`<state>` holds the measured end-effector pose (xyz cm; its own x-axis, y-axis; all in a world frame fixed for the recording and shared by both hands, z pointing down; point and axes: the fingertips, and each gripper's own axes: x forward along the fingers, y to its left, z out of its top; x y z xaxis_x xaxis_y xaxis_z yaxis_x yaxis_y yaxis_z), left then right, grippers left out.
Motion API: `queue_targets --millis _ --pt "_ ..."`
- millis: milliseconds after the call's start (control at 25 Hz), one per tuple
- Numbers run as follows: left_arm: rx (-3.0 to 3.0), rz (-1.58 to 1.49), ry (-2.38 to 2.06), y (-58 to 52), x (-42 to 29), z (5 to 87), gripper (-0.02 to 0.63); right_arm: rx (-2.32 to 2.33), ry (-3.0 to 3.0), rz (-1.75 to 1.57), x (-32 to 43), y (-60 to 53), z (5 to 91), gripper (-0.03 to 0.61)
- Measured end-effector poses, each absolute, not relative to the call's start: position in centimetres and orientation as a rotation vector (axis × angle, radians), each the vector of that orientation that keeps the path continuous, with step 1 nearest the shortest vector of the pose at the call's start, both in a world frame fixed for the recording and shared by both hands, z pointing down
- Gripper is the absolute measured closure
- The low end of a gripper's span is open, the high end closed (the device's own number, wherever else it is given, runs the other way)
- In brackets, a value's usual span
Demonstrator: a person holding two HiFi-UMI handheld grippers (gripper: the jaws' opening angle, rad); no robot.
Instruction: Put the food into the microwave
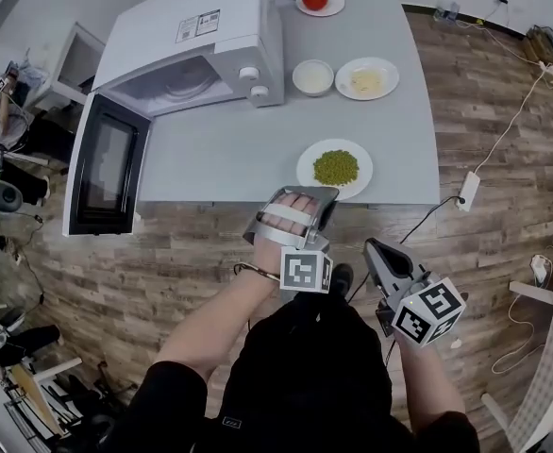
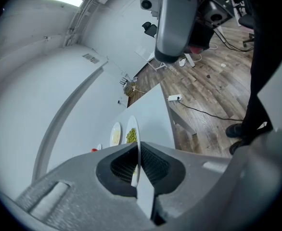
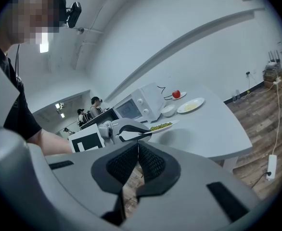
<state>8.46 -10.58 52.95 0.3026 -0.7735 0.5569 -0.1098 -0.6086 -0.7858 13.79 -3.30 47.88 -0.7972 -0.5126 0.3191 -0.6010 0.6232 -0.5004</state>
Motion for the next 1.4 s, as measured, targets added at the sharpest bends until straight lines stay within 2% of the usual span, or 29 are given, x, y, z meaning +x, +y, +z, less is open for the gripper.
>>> queue_targets --millis 800,1400 --pt "-1.78 -1.453 1.039 -9.4 1.7 44.2 0.597 0.702 -2.87 0.722 9.3 -4.1 39.6 0.565" --pt "-1.626 -1.489 1.097 -7.7 -12.0 39.6 0.597 0.577 -2.907 0.621 -2.9 -4.2 37.3 0.564"
